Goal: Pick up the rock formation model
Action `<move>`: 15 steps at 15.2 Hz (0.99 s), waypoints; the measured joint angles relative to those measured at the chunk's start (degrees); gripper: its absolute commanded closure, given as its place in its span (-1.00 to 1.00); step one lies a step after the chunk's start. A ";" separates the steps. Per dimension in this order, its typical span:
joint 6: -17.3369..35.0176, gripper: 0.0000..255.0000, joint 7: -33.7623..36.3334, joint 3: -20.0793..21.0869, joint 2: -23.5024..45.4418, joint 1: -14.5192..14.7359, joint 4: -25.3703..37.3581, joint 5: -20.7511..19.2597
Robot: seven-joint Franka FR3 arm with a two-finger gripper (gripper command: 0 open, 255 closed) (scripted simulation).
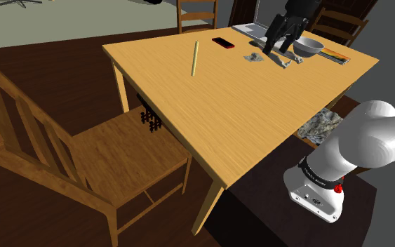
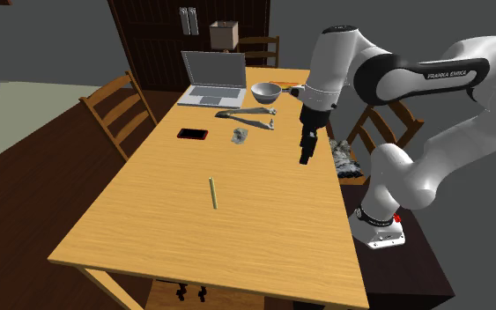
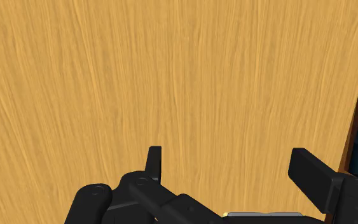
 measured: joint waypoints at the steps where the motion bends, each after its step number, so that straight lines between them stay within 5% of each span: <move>1: 0.00 -1.00 0.00 0.00 0.00 0.00 0.00 0.00; 15: 4.02 -1.00 18.42 -2.68 31.79 -7.70 21.43 2.87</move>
